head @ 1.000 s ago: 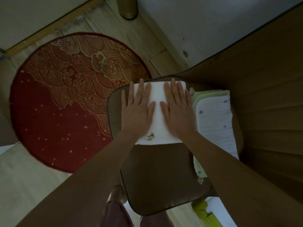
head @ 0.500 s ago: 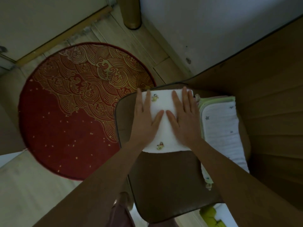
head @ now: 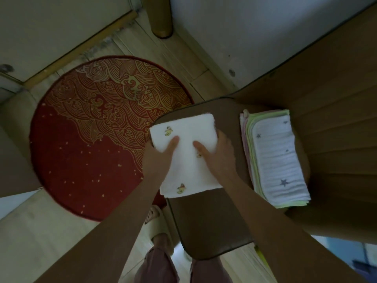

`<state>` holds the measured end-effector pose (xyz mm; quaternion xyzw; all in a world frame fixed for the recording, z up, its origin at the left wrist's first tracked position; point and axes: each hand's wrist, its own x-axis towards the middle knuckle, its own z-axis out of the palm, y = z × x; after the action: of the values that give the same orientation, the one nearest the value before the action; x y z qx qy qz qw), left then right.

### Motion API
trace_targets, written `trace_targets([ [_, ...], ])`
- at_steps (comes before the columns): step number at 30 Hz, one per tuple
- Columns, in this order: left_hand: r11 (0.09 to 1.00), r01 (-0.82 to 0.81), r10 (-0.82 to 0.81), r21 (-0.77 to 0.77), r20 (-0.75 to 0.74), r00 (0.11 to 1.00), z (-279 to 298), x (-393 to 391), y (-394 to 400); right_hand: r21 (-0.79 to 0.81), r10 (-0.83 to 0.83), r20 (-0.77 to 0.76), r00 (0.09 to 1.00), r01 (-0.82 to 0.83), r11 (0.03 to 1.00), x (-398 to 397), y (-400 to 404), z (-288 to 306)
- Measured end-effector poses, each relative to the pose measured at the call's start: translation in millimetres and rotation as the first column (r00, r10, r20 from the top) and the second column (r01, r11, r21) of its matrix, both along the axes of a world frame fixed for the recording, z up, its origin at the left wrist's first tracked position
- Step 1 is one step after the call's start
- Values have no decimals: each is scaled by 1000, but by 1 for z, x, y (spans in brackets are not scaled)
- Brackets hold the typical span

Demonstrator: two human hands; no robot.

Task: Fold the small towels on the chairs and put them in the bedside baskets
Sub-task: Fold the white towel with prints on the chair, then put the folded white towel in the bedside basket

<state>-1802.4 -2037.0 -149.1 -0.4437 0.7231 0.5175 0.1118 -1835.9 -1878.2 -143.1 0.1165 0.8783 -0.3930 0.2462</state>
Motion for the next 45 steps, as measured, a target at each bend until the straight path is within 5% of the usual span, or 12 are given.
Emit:
trace_targets([
  [3,998,-21,21,65,-1,1000,-4,5,-6,63,-169,50,984,166,984,0,-2,0],
  [6,994,-33,33,101,10,999,-6,7,-2,-68,-265,216,940,285,956,-7,5,-3],
  [10,994,-4,8,107,-35,999,-10,10,0,-120,-165,344,924,217,969,-10,6,-5],
  [15,982,-8,22,189,-73,997,5,28,-5,-305,-139,598,790,384,872,1,13,14],
  [19,982,-127,143,138,-111,983,57,59,-5,-350,-81,603,793,354,867,21,3,64],
  [29,852,-522,521,52,-185,833,245,209,-75,-398,312,330,891,-169,902,118,-112,268],
  [36,594,-802,774,56,-312,551,331,368,-166,-438,658,155,737,-546,714,244,-261,351],
  [45,279,-960,883,-22,-388,266,389,601,-311,-443,873,37,486,-776,450,472,-474,381],
])
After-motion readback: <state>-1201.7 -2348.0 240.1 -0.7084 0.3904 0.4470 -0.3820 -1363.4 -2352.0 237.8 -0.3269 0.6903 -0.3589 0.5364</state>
